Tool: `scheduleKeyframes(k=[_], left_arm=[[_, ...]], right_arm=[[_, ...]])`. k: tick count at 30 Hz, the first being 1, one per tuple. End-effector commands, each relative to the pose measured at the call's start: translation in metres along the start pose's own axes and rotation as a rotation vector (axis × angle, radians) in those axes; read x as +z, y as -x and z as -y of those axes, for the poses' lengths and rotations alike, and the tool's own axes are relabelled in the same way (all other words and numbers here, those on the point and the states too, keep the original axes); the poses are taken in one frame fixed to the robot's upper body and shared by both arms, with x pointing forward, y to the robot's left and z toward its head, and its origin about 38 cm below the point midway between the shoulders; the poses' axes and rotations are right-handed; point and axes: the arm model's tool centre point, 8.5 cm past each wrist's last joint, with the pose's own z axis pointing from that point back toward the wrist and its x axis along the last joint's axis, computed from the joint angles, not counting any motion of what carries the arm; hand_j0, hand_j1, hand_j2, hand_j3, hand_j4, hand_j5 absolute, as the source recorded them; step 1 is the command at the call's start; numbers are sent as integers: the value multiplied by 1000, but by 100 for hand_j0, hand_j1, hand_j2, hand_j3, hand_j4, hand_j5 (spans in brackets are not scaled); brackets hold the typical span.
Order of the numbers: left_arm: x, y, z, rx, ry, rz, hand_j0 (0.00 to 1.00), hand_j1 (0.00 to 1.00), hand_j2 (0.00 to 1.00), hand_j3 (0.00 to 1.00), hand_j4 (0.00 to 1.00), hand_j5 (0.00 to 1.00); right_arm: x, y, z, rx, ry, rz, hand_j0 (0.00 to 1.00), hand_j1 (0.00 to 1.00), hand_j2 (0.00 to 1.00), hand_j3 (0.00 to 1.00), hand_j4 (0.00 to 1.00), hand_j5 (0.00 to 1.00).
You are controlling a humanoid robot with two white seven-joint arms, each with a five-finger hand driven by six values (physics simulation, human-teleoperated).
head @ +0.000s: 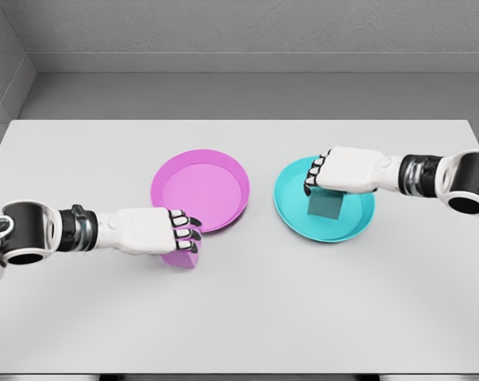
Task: Place the blocks in the corresponding plates according to their colors
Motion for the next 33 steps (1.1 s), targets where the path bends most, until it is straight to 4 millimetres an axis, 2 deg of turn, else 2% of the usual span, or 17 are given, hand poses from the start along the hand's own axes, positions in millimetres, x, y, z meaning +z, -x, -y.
scheduleKeyframes(k=[1,2,6,8,9,11,14,18,23,26,30,33], left_arm=[[2,0,-5,8,-19,2,53,53,53,53,53,53],[5,2,-4,8,-15,-2,53,53,53,53,53,53],[12,10,-9,7,-28,-25,53,53,53,53,53,53],[18,18,-12,7,-38,-53,53,53,53,53,53,53],[18,20,-12,8,-36,-56,53,53,53,53,53,53],[21,25,-15,0,-37,-67,53,53,53,53,53,53],[22,33,-17,-1,-35,-86,53,53,53,53,53,53],[25,48,-21,1,-34,-116,53,53,53,53,53,53],[25,73,-22,34,-35,-171,53,53,53,53,53,53],[14,78,-29,45,-42,-169,53,53,53,53,53,53],[-9,81,-51,40,-57,-146,53,53,53,53,53,53],[-17,87,-69,27,-71,-147,53,53,53,53,53,53]], right_arm=[[-7,3,-5,-32,0,-3,61,61,61,61,61,61],[-8,5,-6,-39,-2,-7,62,62,62,62,62,62],[-11,9,-1,-42,7,-15,80,80,80,80,80,80],[-10,14,-1,-45,8,-25,96,96,96,96,96,96],[-8,18,0,-47,7,-34,99,99,99,99,99,99],[-8,20,-1,-53,7,-38,99,99,99,99,99,99],[12,38,8,-65,53,-102,100,100,100,100,100,100],[59,59,-3,-150,123,-195,100,100,100,100,100,100],[107,73,-15,-238,265,-307,100,100,100,100,100,100],[121,69,-14,-237,308,-334,100,100,100,100,100,100],[138,71,-18,-267,355,-367,100,100,100,100,100,100],[138,70,-21,-274,350,-367,100,100,100,100,100,100]])
